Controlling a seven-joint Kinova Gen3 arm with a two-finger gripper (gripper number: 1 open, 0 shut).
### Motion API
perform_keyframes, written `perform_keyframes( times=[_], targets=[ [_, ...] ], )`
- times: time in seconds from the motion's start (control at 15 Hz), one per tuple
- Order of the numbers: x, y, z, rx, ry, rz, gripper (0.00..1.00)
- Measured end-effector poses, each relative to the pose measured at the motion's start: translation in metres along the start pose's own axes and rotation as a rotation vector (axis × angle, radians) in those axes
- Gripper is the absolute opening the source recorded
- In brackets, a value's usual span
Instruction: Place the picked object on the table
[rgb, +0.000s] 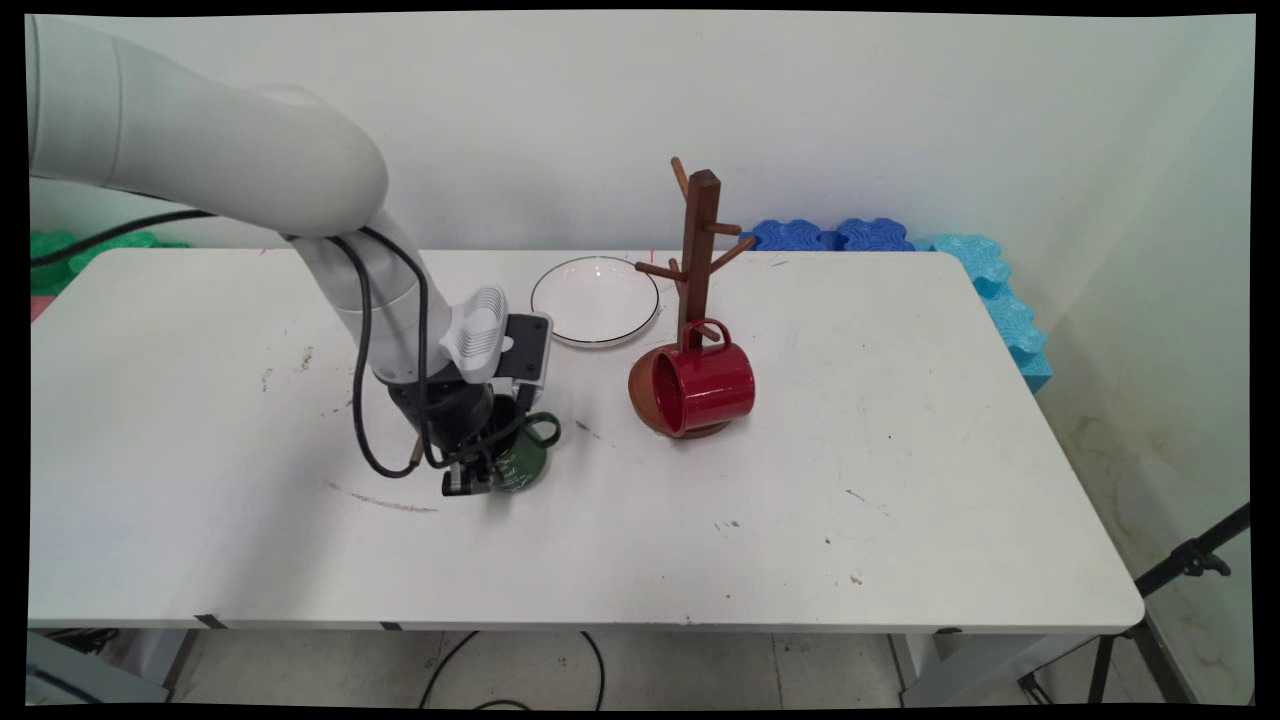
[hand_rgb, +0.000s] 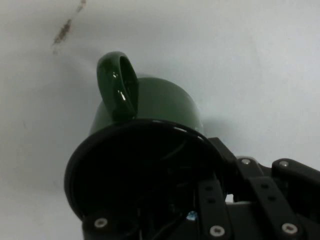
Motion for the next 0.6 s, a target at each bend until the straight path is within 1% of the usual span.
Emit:
perform_keyframes(
  times=[0.07,0.13,0.4,0.6],
  targets=[
    [0.0005,-0.0003,0.0010,0.000,0.000,-0.002,0.00],
    [0.0010,-0.0004,0.0019,0.000,0.001,-0.004,1.00],
    [0.0026,0.0001,0.0043,-0.004,0.006,-0.006,1.00],
    [0.0041,0.0012,0.0031,-0.008,0.021,-0.007,1.00]
  ],
)
